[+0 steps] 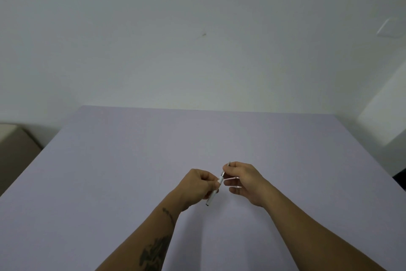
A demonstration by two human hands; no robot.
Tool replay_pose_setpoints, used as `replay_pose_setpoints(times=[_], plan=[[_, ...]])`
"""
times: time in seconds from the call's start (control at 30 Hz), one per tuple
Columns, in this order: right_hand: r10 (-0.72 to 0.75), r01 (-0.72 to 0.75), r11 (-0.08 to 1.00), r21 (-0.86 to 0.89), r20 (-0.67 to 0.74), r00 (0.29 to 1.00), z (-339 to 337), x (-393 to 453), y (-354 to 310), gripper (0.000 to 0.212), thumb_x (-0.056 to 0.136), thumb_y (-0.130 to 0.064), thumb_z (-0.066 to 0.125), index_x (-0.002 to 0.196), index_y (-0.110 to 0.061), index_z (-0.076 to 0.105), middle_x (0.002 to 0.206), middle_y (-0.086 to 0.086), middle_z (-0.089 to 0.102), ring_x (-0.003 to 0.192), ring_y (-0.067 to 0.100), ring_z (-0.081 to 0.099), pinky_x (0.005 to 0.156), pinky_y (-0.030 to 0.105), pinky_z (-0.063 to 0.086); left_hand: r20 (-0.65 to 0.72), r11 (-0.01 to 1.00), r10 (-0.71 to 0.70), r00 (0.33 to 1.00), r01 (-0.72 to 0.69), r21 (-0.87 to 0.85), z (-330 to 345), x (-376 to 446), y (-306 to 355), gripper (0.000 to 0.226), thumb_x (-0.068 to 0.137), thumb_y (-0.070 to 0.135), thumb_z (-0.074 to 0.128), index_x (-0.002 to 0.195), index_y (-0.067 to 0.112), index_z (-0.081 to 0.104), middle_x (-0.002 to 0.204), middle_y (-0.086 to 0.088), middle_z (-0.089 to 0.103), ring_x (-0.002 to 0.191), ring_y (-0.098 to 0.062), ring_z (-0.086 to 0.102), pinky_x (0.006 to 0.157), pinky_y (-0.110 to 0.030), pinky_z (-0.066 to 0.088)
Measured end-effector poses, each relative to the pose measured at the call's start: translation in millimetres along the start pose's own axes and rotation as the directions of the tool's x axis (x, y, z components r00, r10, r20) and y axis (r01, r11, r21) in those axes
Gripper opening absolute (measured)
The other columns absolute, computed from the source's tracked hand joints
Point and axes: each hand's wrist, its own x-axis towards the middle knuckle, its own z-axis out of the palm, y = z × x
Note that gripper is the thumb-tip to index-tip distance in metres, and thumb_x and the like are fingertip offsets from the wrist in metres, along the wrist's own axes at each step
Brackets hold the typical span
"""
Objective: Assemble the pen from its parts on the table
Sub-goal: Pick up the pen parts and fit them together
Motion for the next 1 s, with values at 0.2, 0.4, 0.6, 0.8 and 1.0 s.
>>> replay_pose_setpoints(times=[0.2,0.4,0.6,0.8,1.0], plan=[[-0.048,0.047,0.998,-0.052,-0.016,0.999,2,-3,0,0.018,0.099,-0.011,0.056,0.1,-0.008,0.073,0.095,0.005,0.07,0.086,0.017,0.064,0.078,0.033,0.053,-0.001,1.0,-0.002,1.0,0.002,0.02,-1,0,-4,0.014,0.092,0.015,0.063,0.088,0.011,0.075,0.085,-0.006,0.073,0.081,-0.019,0.064,0.08,-0.032,0.057],[-0.025,0.024,0.999,0.026,0.014,1.0,1,-3,2,0.021,0.1,-0.008,0.053,0.102,-0.01,0.074,0.1,0.009,0.07,0.091,0.022,0.065,0.078,0.034,0.053,0.007,0.999,-0.01,1.0,0.009,0.033,0,-1,-2,0.015,0.095,0.017,0.059,0.095,0.012,0.074,0.088,-0.004,0.072,0.081,-0.016,0.064,0.071,-0.023,0.055],[-0.003,0.002,0.995,0.095,0.0,1.0,-2,-2,4,0.023,0.1,-0.01,0.052,0.102,-0.011,0.075,0.097,0.009,0.068,0.088,0.022,0.064,0.077,0.035,0.052,0.009,0.999,-0.032,0.999,0.032,0.025,0,-4,-6,0.015,0.095,0.017,0.058,0.091,0.014,0.072,0.089,-0.004,0.072,0.084,-0.018,0.063,0.079,-0.029,0.056],[-0.027,0.036,0.993,0.114,-0.082,0.996,-2,-2,3,0.017,0.097,-0.022,0.062,0.096,-0.008,0.072,0.091,0.007,0.067,0.085,0.022,0.063,0.074,0.034,0.052,0.003,0.998,-0.052,0.999,0.052,0.029,0,-4,-10,0.015,0.092,0.018,0.06,0.096,0.012,0.073,0.09,-0.004,0.074,0.085,-0.019,0.064,0.086,-0.036,0.055],[-0.142,0.154,0.987,0.044,-0.196,0.97,-5,0,-1,0.011,0.094,-0.015,0.064,0.09,-0.01,0.073,0.085,0.004,0.068,0.078,0.017,0.063,0.07,0.03,0.053,-0.009,0.997,-0.076,0.997,0.076,0.034,1,-1,-12,0.01,0.089,0.017,0.062,0.086,0.017,0.072,0.091,-0.005,0.075,0.083,-0.018,0.064,0.081,-0.034,0.054]])
